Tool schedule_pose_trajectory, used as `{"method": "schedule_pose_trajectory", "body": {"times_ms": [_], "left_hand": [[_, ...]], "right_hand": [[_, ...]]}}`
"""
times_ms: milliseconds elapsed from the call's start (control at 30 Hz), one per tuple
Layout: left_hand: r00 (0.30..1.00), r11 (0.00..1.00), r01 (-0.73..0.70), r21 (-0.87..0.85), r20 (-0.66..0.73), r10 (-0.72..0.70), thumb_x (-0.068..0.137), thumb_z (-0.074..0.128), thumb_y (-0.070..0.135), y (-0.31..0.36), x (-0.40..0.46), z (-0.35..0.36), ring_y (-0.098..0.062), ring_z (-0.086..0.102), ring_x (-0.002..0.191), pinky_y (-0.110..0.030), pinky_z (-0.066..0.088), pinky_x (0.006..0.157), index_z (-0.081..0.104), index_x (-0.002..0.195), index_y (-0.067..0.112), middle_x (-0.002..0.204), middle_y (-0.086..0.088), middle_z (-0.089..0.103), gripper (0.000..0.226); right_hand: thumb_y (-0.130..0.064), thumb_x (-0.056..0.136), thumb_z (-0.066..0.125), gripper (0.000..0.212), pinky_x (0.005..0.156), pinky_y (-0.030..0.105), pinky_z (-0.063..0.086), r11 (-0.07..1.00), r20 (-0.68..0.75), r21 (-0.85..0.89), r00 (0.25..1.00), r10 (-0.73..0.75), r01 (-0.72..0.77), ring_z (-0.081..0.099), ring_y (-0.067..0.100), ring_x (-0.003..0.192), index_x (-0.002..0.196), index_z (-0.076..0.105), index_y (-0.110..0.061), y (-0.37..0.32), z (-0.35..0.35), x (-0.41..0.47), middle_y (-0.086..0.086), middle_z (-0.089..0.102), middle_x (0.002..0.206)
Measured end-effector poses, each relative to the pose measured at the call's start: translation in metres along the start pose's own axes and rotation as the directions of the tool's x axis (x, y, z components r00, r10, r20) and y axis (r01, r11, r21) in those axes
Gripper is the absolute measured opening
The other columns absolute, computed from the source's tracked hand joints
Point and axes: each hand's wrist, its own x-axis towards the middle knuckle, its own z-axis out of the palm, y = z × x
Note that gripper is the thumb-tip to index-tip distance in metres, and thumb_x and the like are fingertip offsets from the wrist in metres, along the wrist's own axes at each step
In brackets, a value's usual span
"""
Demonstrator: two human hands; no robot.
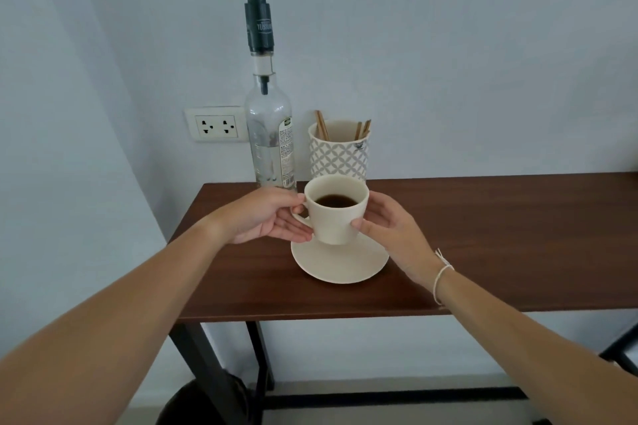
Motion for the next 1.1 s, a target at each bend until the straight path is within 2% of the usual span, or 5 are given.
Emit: {"method": "schedule_pose_trajectory", "body": {"times_ms": [233, 633, 800, 967, 1100], "left_hand": [[0.999, 0.999, 0.032, -0.022, 0.024, -0.032, 0.094, 0.047, 0.020, -0.012, 0.001, 0.007, -0.035, 0.070, 0.087, -0.037, 0.058, 0.078, 0.049, 0.068, 0.007, 0.090, -0.034, 0.066, 0.029], [0.998, 0.997, 0.062, -0.041, 0.034, -0.060, 0.094, 0.046, 0.018, -0.019, 0.002, 0.010, -0.034, 0.070, 0.088, -0.038, 0.057, 0.081, 0.049, 0.069, 0.006, 0.101, -0.039, 0.063, 0.028], [0.997, 0.997, 0.066, -0.034, 0.040, -0.065, 0.094, 0.047, 0.019, -0.019, 0.002, 0.009, -0.035, 0.069, 0.092, -0.037, 0.057, 0.081, 0.049, 0.069, 0.007, 0.107, -0.040, 0.061, 0.028], [0.996, 0.997, 0.075, -0.031, 0.045, -0.074, 0.094, 0.047, 0.019, -0.018, 0.001, 0.010, -0.035, 0.069, 0.094, -0.035, 0.058, 0.081, 0.049, 0.069, 0.008, 0.106, -0.038, 0.062, 0.028], [0.995, 0.996, 0.084, -0.037, 0.050, -0.083, 0.094, 0.047, 0.019, -0.019, 0.001, 0.009, -0.035, 0.069, 0.094, -0.034, 0.058, 0.079, 0.050, 0.070, 0.007, 0.098, -0.033, 0.067, 0.027]], "right_hand": [[0.002, 0.078, 0.067, 0.052, 0.078, 0.011, 0.050, 0.999, 0.029, -0.003, 0.999, 0.035, -0.035, 0.058, 0.006, 0.110, 0.125, 0.048, -0.010, 0.005, -0.008, -0.007, 0.002, 0.059, 0.125], [0.005, 0.076, 0.069, 0.055, 0.087, 0.017, 0.051, 0.999, 0.044, 0.001, 0.998, 0.041, -0.041, 0.059, 0.015, 0.115, 0.124, 0.048, -0.010, 0.012, -0.011, -0.008, 0.003, 0.058, 0.128], [-0.008, 0.080, 0.066, 0.047, 0.090, 0.018, 0.050, 1.000, 0.086, -0.007, 0.996, 0.025, -0.024, 0.061, 0.006, 0.111, 0.123, 0.050, -0.016, 0.007, -0.016, -0.006, 0.000, 0.059, 0.126], [0.001, 0.088, 0.054, 0.033, 0.102, 0.044, 0.046, 0.996, -0.087, -0.080, 0.995, -0.051, 0.044, 0.059, 0.016, 0.102, 0.118, 0.052, -0.014, -0.022, -0.022, 0.026, 0.006, 0.058, 0.116], [-0.014, 0.087, 0.058, 0.035, 0.097, 0.046, 0.050, 0.966, -0.187, -0.248, 0.974, -0.127, 0.078, 0.059, 0.016, 0.097, 0.121, 0.055, -0.016, -0.050, -0.025, 0.064, -0.002, 0.059, 0.109]]}}
